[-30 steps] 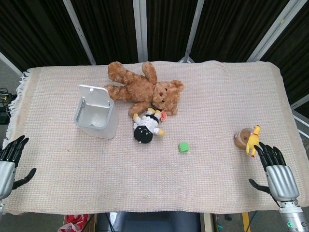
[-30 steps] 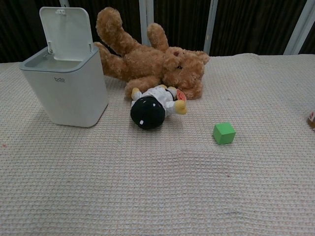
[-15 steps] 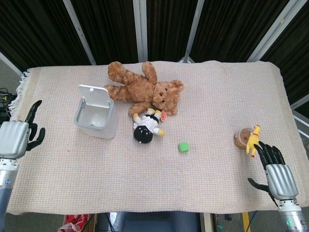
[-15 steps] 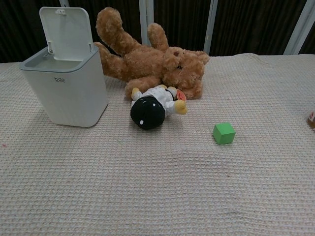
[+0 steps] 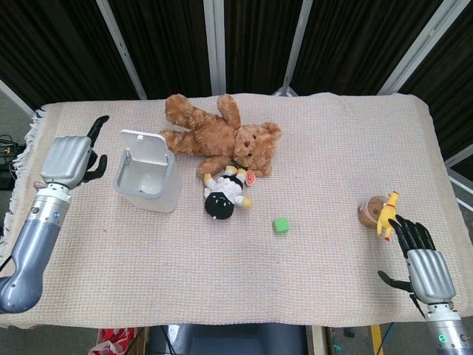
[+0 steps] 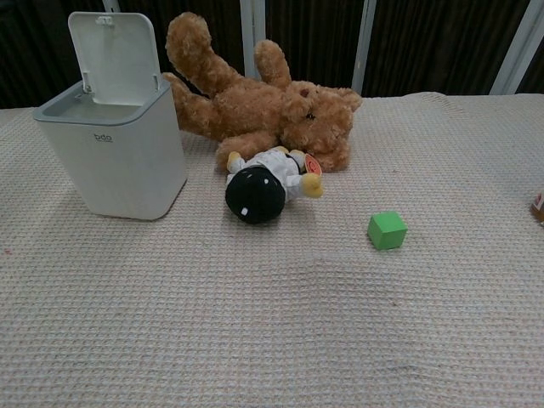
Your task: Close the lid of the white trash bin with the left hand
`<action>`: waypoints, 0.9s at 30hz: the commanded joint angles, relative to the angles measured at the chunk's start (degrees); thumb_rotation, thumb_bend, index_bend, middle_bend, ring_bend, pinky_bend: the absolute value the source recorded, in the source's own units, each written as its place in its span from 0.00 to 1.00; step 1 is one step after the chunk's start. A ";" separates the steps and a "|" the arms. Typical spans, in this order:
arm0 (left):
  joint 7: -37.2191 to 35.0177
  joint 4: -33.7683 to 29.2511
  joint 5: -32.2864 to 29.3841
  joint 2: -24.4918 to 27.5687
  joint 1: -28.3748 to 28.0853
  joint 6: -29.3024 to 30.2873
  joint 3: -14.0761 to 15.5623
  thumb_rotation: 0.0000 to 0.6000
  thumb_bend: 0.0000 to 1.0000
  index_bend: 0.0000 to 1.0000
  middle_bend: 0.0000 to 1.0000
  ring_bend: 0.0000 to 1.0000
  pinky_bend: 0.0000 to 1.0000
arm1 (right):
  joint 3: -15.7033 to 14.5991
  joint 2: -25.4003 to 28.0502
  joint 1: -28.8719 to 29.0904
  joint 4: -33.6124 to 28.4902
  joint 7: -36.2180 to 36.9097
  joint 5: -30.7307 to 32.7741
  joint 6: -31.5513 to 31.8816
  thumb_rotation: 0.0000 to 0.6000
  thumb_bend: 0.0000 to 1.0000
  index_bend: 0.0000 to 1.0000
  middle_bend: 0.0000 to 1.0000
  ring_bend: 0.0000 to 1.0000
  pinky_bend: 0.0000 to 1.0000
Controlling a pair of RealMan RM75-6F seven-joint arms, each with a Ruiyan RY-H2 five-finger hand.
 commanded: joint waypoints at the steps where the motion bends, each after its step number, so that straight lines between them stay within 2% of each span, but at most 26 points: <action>1: 6.52 1.85 -9.48 -1.73 -7.41 -1.63 -0.25 1.00 0.55 0.09 0.99 0.93 0.95 | -0.01 0.09 0.10 -0.02 0.17 0.12 -0.25 1.00 0.19 0.00 0.00 0.00 0.00; 6: 9.98 2.29 -15.49 -3.64 -12.69 -0.30 0.42 1.00 0.55 0.15 0.99 0.93 0.95 | 0.03 0.24 0.19 -0.21 0.58 0.44 -0.57 1.00 0.19 0.00 0.00 0.00 0.00; 14: 12.85 2.57 -21.19 -5.81 -17.63 1.84 2.41 1.00 0.56 0.22 1.00 0.94 0.96 | -0.08 0.45 0.17 -0.33 1.07 0.42 -0.62 1.00 0.19 0.00 0.00 0.00 0.00; 21: 13.59 2.04 -23.36 -6.13 -19.64 3.26 3.58 1.00 0.56 0.27 1.00 0.95 0.96 | -0.13 0.60 0.05 -0.35 1.28 0.38 -0.44 1.00 0.19 0.00 0.00 0.00 0.00; 27: 12.72 -0.77 -24.91 -4.23 -19.82 3.28 4.18 1.00 0.58 0.30 1.00 0.96 0.97 | -0.15 0.67 -0.09 -0.33 1.31 0.37 -0.21 1.00 0.19 0.00 0.00 0.00 0.00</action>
